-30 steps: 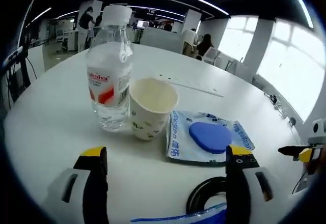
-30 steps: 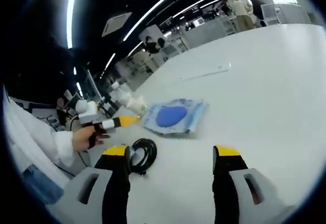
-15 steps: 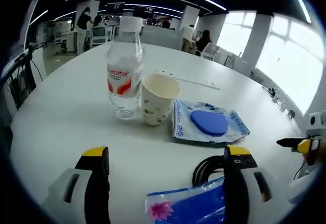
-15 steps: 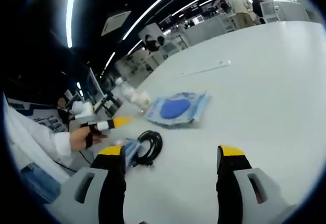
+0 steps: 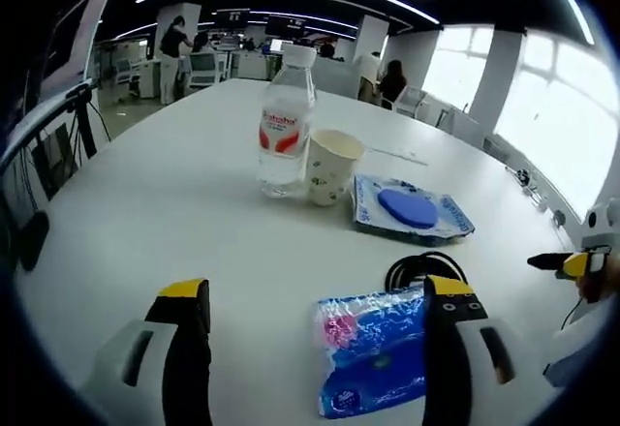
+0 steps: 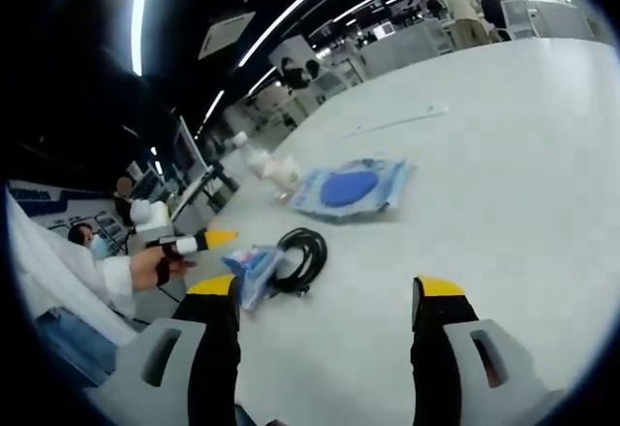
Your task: Arrange the tabletop items into an orderly group along one side of the table until the central work area is clear of visible clutter.
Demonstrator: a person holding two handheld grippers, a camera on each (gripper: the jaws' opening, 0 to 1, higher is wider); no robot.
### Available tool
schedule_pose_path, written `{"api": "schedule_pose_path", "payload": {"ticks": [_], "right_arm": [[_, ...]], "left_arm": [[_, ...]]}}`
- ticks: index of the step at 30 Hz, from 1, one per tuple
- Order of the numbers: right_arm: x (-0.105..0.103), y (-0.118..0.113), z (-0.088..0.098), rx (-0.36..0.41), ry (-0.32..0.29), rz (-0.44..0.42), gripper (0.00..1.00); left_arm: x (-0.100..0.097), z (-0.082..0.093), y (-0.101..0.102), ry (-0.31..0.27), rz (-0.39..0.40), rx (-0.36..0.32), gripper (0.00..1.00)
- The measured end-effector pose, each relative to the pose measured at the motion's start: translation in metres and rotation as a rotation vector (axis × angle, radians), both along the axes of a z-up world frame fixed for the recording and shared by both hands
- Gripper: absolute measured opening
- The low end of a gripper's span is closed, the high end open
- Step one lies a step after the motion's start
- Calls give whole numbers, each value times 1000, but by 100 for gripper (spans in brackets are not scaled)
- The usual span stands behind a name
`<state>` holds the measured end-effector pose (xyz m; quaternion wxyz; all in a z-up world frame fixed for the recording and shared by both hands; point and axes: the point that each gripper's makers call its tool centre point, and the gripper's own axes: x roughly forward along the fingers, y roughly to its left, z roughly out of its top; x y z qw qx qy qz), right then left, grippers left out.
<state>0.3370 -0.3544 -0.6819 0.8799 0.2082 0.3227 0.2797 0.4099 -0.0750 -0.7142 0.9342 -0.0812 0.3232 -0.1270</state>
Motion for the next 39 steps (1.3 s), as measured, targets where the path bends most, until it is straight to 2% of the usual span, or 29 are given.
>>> {"api": "schedule_pose_path", "payload": {"ticks": [4, 12, 16, 20, 26, 30, 31, 34, 39], "right_arm": [[-5, 7, -2, 2, 4, 17, 71], [-11, 16, -1, 16, 15, 29, 70], [-11, 22, -2, 16, 26, 33, 68], [-10, 46, -4, 6, 45, 95, 67], [-11, 80, -1, -4, 56, 203, 61], [-21, 112, -4, 16, 111, 319, 57], [-23, 122, -8, 7, 130, 345, 56], [-26, 142, -11, -33, 131, 395, 51], [-25, 161, -20, -70, 166, 424, 47]], "left_arm": [[-10, 2, 6, -1, 10, -14, 91], [-26, -4, 5, 29, 10, -30, 87], [-31, -7, 3, 40, -3, -37, 81], [-38, -10, 1, 43, -11, -21, 71], [-48, -14, 2, 58, 6, -39, 62], [-57, -21, 3, 69, 9, -44, 50], [-60, -23, 3, 76, 13, -55, 48], [-59, -25, 4, 91, 38, -94, 45], [-60, -25, 6, 85, 51, -86, 38]]}}
